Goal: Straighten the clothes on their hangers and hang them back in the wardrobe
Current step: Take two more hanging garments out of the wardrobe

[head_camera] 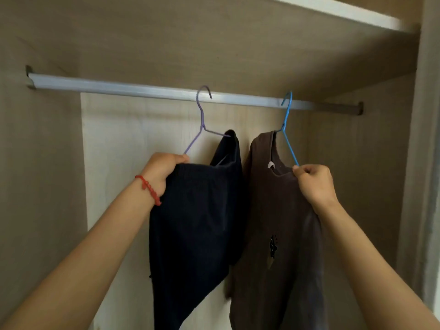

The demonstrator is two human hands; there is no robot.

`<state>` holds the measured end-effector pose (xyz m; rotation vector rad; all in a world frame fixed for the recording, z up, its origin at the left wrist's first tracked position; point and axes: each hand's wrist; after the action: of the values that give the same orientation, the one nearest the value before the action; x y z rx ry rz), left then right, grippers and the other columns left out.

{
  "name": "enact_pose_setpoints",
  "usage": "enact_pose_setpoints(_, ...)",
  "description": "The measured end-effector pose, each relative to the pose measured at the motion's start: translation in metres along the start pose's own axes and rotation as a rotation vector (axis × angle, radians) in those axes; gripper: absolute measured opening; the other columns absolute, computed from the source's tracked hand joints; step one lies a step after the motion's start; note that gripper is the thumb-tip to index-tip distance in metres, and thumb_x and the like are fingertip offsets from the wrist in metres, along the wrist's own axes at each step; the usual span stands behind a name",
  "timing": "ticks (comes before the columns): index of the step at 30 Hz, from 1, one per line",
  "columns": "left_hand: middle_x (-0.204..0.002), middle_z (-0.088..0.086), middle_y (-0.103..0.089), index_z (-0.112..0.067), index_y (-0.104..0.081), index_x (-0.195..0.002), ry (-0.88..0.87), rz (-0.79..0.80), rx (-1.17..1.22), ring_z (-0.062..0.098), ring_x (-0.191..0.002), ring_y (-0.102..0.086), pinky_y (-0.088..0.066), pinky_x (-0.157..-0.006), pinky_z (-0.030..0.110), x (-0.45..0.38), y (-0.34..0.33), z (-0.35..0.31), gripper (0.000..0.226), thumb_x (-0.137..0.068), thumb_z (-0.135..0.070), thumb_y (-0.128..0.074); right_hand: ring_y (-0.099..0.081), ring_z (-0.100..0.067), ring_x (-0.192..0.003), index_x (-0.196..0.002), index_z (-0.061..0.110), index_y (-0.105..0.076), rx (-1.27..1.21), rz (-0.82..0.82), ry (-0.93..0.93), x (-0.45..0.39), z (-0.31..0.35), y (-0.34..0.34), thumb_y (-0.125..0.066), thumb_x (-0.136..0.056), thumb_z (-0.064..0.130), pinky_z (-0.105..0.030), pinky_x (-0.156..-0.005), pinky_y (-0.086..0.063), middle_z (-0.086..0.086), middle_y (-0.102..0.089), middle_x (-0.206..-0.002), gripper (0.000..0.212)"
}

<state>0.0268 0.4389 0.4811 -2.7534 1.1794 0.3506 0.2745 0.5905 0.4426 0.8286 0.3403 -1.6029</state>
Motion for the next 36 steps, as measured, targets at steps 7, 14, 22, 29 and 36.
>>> enact_pose_setpoints(7,-0.035,-0.006,-0.056,-0.007,-0.059,-0.058,0.224,0.122,0.044,0.009,-0.04,-0.055,-0.044,-0.046,0.015,0.044,-0.023,0.118,0.033,-0.087,0.004,-0.049,-0.038,-0.018,-0.059,-0.067,-0.013,-0.052,-0.019,0.11,-0.127,0.074,-0.049,0.003,-0.054,-0.09,0.019,-0.03,-0.055,-0.029,-0.011,-0.043,-0.058,0.04)
enact_pose_setpoints(14,-0.04,-0.012,-0.059,-0.009,-0.061,-0.083,0.237,0.119,0.063,-0.005,-0.041,-0.057,-0.038,-0.04,0.001,0.103,-0.016,0.164,0.017,-0.089,0.0,-0.048,-0.037,-0.019,-0.055,-0.06,-0.002,-0.05,-0.063,0.233,-0.302,0.164,-0.088,0.014,-0.054,-0.091,0.017,-0.028,-0.054,-0.029,-0.009,-0.041,-0.055,0.036)
enact_pose_setpoints(22,-0.043,-0.008,-0.062,-0.012,-0.06,-0.067,0.364,-0.013,0.067,-0.006,-0.038,-0.056,-0.042,-0.039,0.005,0.166,0.02,0.204,0.025,-0.089,-0.004,-0.052,-0.036,-0.005,-0.043,-0.062,0.007,-0.058,-0.082,0.366,-0.277,0.226,-0.093,0.018,-0.056,-0.09,0.016,-0.02,-0.043,-0.029,0.004,-0.045,-0.047,0.029)
enact_pose_setpoints(29,-0.051,-0.009,-0.057,-0.016,-0.066,-0.077,0.325,-0.095,0.078,-0.002,-0.038,-0.051,-0.04,-0.04,0.008,0.161,0.052,0.223,0.022,-0.091,-0.01,-0.05,-0.043,-0.018,-0.057,-0.068,-0.001,-0.061,-0.211,0.474,-0.281,0.228,-0.089,-0.008,-0.056,-0.09,0.015,-0.025,-0.052,-0.033,-0.026,-0.052,-0.06,0.028)
enact_pose_setpoints(36,-0.042,-0.005,-0.05,-0.014,-0.064,-0.082,0.265,-0.323,0.184,-0.002,-0.037,-0.044,-0.037,-0.038,0.008,0.179,0.043,0.235,0.022,-0.091,-0.005,-0.047,-0.059,-0.005,-0.055,-0.071,0.013,-0.071,-0.386,0.678,-0.322,0.214,-0.091,-0.029,-0.058,-0.087,0.005,-0.012,-0.052,-0.045,-0.003,-0.069,-0.062,0.022)
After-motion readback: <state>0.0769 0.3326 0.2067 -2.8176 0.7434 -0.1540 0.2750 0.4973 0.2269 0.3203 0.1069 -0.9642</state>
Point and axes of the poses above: each hand's wrist, its own x-axis away from the middle knuckle, its own y-axis out of the back of the hand, z = x × y
